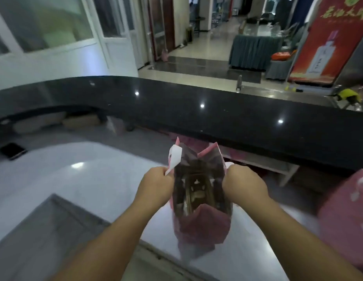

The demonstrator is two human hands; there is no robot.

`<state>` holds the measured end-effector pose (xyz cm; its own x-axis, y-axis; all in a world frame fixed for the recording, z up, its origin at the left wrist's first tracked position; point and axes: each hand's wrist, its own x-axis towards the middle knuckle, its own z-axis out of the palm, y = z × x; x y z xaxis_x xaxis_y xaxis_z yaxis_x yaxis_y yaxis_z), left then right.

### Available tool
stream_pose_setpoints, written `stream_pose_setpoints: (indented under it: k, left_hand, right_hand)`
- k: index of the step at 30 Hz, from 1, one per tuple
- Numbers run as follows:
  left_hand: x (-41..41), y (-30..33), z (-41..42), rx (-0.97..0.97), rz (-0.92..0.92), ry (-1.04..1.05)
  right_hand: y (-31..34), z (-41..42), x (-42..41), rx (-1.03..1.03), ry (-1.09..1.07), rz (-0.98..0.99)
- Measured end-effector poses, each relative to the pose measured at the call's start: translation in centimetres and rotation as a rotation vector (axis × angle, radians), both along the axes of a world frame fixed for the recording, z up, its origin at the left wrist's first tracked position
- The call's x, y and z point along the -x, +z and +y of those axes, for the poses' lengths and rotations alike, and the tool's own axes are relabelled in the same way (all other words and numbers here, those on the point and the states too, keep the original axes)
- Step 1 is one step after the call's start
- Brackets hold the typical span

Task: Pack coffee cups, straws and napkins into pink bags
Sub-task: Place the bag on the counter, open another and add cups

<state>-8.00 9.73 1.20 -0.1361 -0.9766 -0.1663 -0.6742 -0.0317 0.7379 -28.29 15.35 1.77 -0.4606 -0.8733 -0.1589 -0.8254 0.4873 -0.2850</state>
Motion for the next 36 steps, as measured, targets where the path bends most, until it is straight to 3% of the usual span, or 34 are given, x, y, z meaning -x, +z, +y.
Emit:
stream_pose_setpoints:
  k: [10,17,28,36]
  left_hand:
    - [-26.9,1.6,2.3,0.035,0.029,0.344]
    - [-41.2,1.4,4.4,0.047,-0.005,0.567]
    - [-54.8,0.6,6.1,0.017,0.021,0.956]
    - [-62.8,1.2,6.7,0.012,-0.073,1.217]
  right_hand:
    - [0.9,-5.6,-26.9,0.061,0.38,0.039]
    - [0.7,-7.9,-41.9,0.083,0.597,0.023]
    - [-0.5,-13.5,-60.3,0.088,0.996,0.014]
    - [-0.1,-16.9,-71.4,0.008,1.272,-0.073]
